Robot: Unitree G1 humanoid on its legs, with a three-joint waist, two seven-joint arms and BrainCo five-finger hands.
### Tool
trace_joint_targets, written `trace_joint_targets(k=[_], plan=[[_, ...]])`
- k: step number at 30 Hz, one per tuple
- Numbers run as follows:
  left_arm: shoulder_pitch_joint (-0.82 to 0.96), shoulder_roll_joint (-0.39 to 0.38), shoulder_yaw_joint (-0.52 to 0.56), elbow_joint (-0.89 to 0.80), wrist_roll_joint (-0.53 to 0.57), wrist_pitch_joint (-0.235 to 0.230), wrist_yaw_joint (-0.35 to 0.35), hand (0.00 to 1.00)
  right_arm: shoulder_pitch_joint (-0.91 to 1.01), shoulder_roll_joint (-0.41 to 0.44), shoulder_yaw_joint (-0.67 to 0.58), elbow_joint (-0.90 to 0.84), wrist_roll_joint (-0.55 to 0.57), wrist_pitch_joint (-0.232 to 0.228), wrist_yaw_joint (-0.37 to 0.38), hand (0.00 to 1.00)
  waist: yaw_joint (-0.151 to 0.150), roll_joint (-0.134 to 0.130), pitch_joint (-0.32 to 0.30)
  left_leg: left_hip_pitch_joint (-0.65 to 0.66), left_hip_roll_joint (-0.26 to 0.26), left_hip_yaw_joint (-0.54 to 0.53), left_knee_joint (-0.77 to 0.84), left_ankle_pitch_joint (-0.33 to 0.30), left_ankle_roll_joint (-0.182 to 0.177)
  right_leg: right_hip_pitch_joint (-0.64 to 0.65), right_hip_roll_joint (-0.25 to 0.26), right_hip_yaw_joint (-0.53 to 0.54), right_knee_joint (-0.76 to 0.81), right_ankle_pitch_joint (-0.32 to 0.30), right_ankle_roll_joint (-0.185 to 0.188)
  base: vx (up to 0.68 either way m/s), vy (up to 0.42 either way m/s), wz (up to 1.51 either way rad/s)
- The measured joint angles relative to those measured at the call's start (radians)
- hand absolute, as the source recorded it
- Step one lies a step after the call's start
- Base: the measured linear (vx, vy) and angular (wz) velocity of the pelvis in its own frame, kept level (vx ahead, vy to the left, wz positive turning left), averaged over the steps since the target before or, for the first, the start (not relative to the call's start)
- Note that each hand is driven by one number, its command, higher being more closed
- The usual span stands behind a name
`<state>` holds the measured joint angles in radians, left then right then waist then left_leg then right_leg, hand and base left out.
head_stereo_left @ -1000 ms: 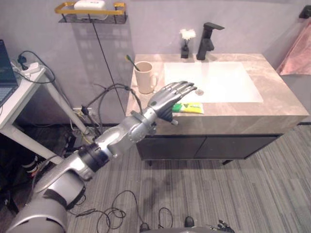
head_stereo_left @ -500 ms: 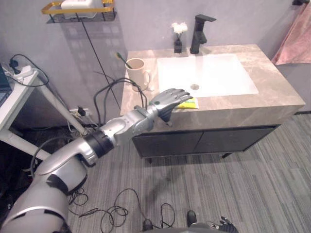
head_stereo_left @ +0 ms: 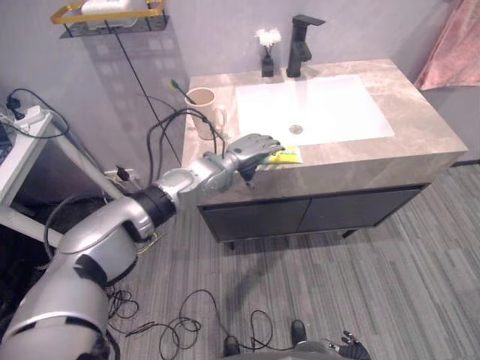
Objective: Organize washtable
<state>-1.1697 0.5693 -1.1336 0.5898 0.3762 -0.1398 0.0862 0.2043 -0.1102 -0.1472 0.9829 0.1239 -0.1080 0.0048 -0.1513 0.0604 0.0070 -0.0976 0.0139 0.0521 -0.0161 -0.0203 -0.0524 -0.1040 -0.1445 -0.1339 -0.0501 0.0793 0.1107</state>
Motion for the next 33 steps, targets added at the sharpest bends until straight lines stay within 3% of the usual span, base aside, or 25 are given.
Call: trace_joint_targets(k=[7,15,22,33], plan=[[-0.06,-0.029,-0.039,0.06,-0.054,0.006,-0.023,0.0,0.002,-0.001,-0.001,-0.011,-0.017,0.001,0.001,0.0,-0.001,0.004,0.001,0.004,-0.002,-0.015,-0.006,0.011,-0.003,0.01,-0.001,-0.005,-0.002,0.0,0.0,0.0,0.0,0.06],[-0.063,-0.15,-0.039,0.147,-0.101,0.02,-0.042,0.0,-0.023,-0.02,-0.003,0.04,-0.017,-0.001,-0.001,0.0,-0.005,0.034,0.001,0.036,-0.019,-0.018,-0.077,0.049,0.007,0.01,-0.015,-0.006,-0.002,0.0,0.0,0.0,0.004,0.03],[-0.068,-0.188,-0.028,0.276,-0.132,0.03,-0.048,0.0,-0.061,-0.027,0.009,0.095,-0.015,-0.003,0.0,0.0,-0.019,0.036,0.001,0.038,-0.02,-0.008,-0.084,0.05,0.006,0.005,-0.015,-0.002,0.0,0.0,0.0,0.0,0.002,-0.04],[-0.153,-0.228,0.127,0.406,-0.196,0.048,-0.058,0.0,-0.088,-0.038,0.009,0.135,-0.008,-0.006,0.0,0.0,-0.03,0.054,0.01,0.037,-0.031,-0.001,-0.079,0.055,0.008,0.002,-0.022,0.0,0.0,0.0,0.0,0.01,-0.001,-0.02]])
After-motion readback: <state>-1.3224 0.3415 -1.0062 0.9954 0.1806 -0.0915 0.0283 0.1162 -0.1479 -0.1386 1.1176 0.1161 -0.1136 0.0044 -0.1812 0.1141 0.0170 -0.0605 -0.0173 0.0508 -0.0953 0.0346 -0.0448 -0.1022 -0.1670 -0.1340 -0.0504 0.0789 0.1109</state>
